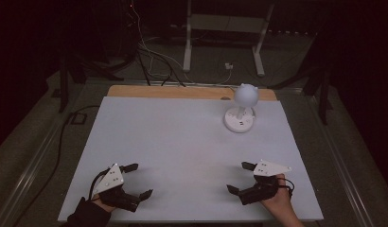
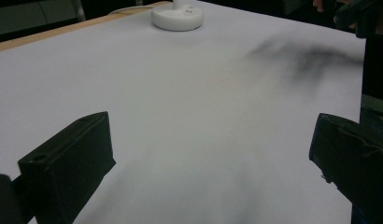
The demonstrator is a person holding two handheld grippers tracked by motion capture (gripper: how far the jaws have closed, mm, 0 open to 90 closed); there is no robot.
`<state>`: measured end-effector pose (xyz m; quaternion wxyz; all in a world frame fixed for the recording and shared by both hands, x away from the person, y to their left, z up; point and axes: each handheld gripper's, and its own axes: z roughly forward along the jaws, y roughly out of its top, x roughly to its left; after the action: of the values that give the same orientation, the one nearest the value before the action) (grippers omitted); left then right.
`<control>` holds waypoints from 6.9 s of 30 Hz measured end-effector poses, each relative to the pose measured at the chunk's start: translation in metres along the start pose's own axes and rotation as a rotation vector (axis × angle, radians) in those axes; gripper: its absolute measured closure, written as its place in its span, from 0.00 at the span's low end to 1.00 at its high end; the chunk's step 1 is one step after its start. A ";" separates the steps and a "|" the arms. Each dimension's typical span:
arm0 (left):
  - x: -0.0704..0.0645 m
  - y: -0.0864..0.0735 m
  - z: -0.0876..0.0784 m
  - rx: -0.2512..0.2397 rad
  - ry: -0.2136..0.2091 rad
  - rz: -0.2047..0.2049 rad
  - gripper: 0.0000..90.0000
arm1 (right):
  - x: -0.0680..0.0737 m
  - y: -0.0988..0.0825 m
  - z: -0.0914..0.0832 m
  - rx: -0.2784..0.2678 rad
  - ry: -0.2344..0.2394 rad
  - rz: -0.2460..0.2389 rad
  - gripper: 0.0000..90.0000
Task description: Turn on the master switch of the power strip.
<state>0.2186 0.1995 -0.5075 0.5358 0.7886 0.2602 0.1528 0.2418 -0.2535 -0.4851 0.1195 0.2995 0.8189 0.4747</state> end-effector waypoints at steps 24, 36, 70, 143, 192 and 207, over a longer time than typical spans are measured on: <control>0.000 0.000 -0.001 -0.004 -0.002 -0.008 0.00 | -0.017 0.037 -0.004 -0.089 -0.064 -0.044 0.00; 0.000 0.000 -0.001 -0.003 -0.002 -0.010 0.00 | -0.037 0.052 -0.011 -0.096 -0.122 -0.034 0.00; 0.001 0.000 -0.001 -0.008 -0.004 -0.015 0.00 | -0.099 0.079 -0.007 -0.104 -0.203 0.048 0.00; 0.001 -0.001 0.000 -0.002 -0.007 -0.020 0.00 | -0.206 0.054 0.060 0.042 -0.388 0.167 0.42; 0.002 -0.001 0.002 0.004 -0.005 -0.026 0.00 | -0.207 0.041 0.078 0.104 -0.449 0.084 1.00; 0.002 -0.002 0.001 -0.005 -0.010 -0.033 0.00 | -0.205 0.042 0.081 0.130 -0.457 0.068 1.00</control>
<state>0.2201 0.2006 -0.5092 0.5414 0.7837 0.2701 0.1403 0.4594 -0.3045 -0.5098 0.2663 0.4335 0.7890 0.3444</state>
